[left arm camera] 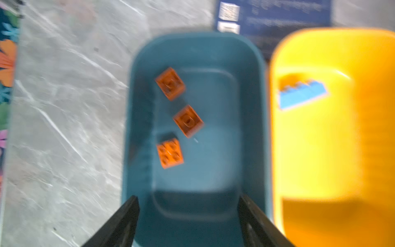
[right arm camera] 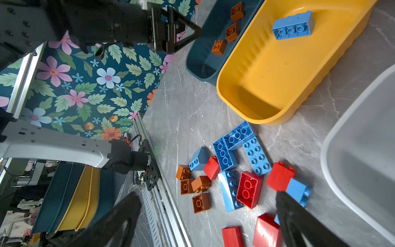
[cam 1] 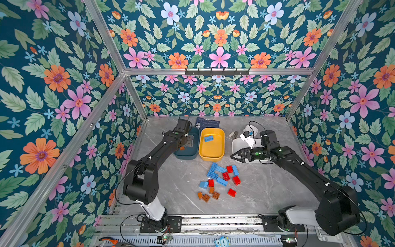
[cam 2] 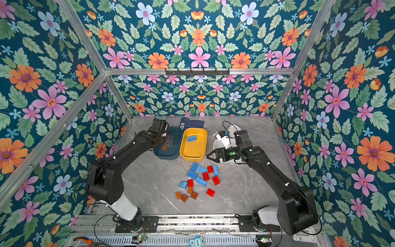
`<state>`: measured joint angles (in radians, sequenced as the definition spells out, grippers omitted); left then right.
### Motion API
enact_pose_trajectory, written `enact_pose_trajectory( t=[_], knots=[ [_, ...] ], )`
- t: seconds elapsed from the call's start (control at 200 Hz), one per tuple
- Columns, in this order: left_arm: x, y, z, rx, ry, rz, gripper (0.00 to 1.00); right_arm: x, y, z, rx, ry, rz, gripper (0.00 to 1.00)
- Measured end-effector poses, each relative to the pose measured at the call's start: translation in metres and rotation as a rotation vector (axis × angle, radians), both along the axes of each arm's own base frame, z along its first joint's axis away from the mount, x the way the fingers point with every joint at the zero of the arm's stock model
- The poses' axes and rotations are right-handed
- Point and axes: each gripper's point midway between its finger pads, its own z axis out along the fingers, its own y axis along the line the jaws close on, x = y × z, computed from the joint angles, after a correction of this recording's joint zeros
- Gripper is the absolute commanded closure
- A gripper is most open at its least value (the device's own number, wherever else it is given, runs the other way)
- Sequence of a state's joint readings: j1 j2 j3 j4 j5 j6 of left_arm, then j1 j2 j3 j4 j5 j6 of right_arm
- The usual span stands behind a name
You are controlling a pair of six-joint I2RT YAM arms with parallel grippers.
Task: Sort the legos into containers by color
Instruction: Place the lego in the container, then pick up the lego from the middle-left of the table.
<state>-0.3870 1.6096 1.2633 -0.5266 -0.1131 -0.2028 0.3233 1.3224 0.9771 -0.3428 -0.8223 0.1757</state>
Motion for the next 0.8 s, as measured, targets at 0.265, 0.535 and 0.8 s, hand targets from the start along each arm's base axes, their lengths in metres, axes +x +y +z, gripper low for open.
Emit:
enact_pose_trajectory(
  t=[0.265,0.535,0.8],
  knots=[
    [-0.107,-0.042,-0.008,-0.111,0.065,-0.091,0.25,0.000,0.000,0.002,0.002,-0.004,0.005,0.01],
    [-0.177,-0.067,-0.028,-0.171,0.136,-0.175,0.24,-0.004,-0.001,-0.005,-0.010,0.012,0.012,0.01],
    [-0.196,-0.097,-0.018,-0.125,0.133,-0.546,0.28,-0.008,-0.002,-0.010,-0.016,0.023,0.013,0.01]
  ],
)
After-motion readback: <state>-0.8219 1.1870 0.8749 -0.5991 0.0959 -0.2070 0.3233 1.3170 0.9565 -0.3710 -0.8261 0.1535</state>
